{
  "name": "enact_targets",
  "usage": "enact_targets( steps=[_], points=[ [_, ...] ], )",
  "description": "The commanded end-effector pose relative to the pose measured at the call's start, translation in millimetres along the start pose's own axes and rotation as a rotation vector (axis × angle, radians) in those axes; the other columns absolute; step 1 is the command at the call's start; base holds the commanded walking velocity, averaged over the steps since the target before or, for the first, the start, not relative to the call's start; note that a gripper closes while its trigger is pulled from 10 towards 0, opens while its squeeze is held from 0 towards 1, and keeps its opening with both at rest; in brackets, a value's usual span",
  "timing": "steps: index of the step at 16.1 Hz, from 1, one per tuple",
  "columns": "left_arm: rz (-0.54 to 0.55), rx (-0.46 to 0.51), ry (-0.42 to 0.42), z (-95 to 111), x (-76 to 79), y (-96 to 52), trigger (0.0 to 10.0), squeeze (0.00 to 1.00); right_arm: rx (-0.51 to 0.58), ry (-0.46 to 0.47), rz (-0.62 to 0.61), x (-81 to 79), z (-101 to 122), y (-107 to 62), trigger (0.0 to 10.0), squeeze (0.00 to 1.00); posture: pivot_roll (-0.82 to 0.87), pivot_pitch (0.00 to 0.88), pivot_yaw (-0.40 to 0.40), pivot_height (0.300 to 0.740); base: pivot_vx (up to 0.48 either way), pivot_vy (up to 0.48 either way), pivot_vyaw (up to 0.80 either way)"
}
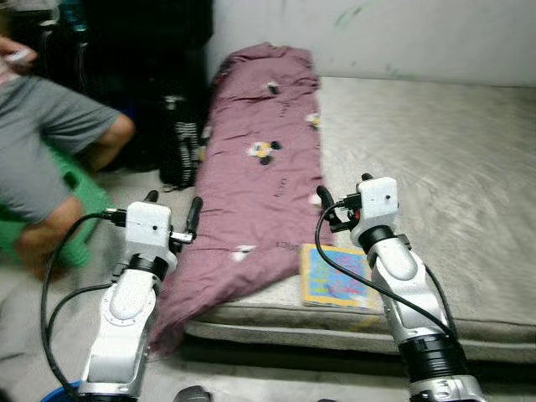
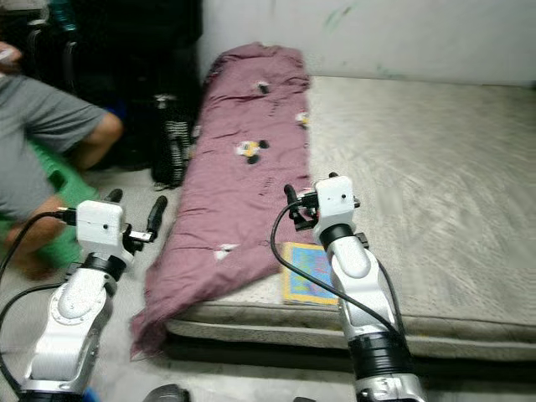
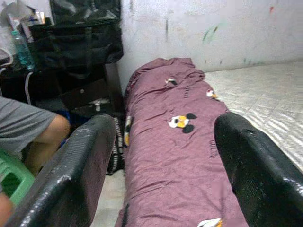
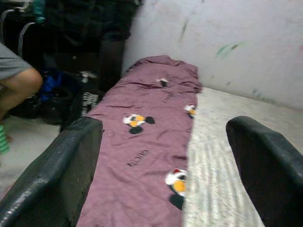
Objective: Clean up the room
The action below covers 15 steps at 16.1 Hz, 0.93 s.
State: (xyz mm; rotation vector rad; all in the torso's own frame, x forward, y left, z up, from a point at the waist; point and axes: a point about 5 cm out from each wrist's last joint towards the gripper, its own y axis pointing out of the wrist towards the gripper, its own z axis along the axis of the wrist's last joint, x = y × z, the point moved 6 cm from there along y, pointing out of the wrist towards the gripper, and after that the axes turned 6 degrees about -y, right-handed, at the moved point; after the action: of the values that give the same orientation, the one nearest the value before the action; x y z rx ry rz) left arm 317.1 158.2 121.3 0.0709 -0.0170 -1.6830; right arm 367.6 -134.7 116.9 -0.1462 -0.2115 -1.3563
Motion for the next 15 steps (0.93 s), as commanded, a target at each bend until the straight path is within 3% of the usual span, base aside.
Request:
enact_targets(
  steps=[1, 7, 10, 15],
  points=[
    [-0.009, 0.006, 0.003, 1.1, 2.5, 1.5, 10.0, 0.0, 0.003, -0.006, -0.013, 5.2, 0.4, 0.9, 10.0, 0.0, -0.03, 0.0, -0.025, 0.74, 0.0, -0.292, 0.0],
    [-0.015, 0.006, 0.005, 1.0, 3.5, 2.0, 10.0, 0.0, 0.002, -0.009, -0.008, 4.1, -0.4, 1.4, 10.0, 0.0, -0.03, 0.0, -0.025, 0.74, 0.0, -0.287, 0.0],
    [-0.017, 0.006, 0.003, 0.9, 4.4, 2.2, 10.0, 0.0, 0.001, -0.009, -0.009, 4.7, -0.9, 1.3, 10.0, 0.0, -0.03, 0.0, -0.024, 0.74, 0.0, -0.289, 0.57],
    [-0.019, 0.006, 0.001, 0.6, 5.8, 2.5, 10.0, 0.0, -0.002, -0.012, -0.003, 4.6, -2.0, 1.4, 10.0, 0.0, -0.03, 0.0, -0.028, 0.74, 0.0, -0.29, 0.0]
  ],
)
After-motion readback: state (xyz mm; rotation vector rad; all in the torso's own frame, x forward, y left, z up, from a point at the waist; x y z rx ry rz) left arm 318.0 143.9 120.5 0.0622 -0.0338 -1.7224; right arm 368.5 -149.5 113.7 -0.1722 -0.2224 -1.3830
